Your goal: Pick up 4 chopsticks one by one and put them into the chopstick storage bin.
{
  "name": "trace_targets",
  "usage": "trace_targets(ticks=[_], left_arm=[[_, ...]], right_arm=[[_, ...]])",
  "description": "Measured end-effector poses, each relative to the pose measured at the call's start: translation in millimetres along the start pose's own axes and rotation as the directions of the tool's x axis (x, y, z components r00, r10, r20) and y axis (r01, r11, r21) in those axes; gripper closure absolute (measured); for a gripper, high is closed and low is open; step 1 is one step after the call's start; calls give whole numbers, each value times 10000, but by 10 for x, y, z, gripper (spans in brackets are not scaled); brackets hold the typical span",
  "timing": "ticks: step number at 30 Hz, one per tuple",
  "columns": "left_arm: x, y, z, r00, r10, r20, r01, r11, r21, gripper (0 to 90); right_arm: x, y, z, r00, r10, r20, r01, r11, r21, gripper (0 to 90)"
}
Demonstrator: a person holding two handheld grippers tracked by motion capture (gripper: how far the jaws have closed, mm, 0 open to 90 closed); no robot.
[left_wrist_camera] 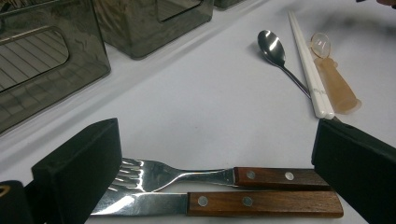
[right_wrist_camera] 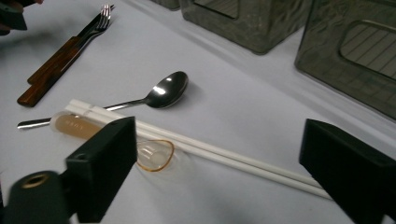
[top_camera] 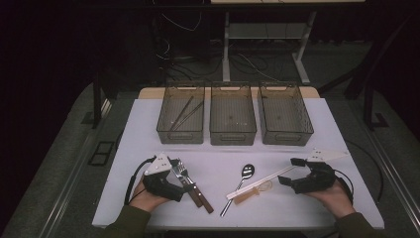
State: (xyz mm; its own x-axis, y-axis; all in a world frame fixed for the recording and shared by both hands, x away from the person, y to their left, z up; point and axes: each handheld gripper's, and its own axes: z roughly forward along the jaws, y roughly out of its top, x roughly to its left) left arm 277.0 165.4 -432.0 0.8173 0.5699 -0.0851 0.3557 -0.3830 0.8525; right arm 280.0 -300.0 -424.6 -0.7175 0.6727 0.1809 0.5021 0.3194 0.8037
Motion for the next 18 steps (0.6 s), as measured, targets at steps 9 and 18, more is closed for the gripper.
trace_targets(ticks=[9, 18], left_arm=[[0, -2, 13, 10000, 45, 7, -46, 10000, 71, 6], [1, -5, 18, 10000, 75, 2, -75, 10000, 40, 6]], right_arm=[[-162, 86, 9, 9994, 250, 244, -253, 9996, 98, 355], [-309, 130, 130, 9991, 226, 366, -251, 9973, 686, 647]])
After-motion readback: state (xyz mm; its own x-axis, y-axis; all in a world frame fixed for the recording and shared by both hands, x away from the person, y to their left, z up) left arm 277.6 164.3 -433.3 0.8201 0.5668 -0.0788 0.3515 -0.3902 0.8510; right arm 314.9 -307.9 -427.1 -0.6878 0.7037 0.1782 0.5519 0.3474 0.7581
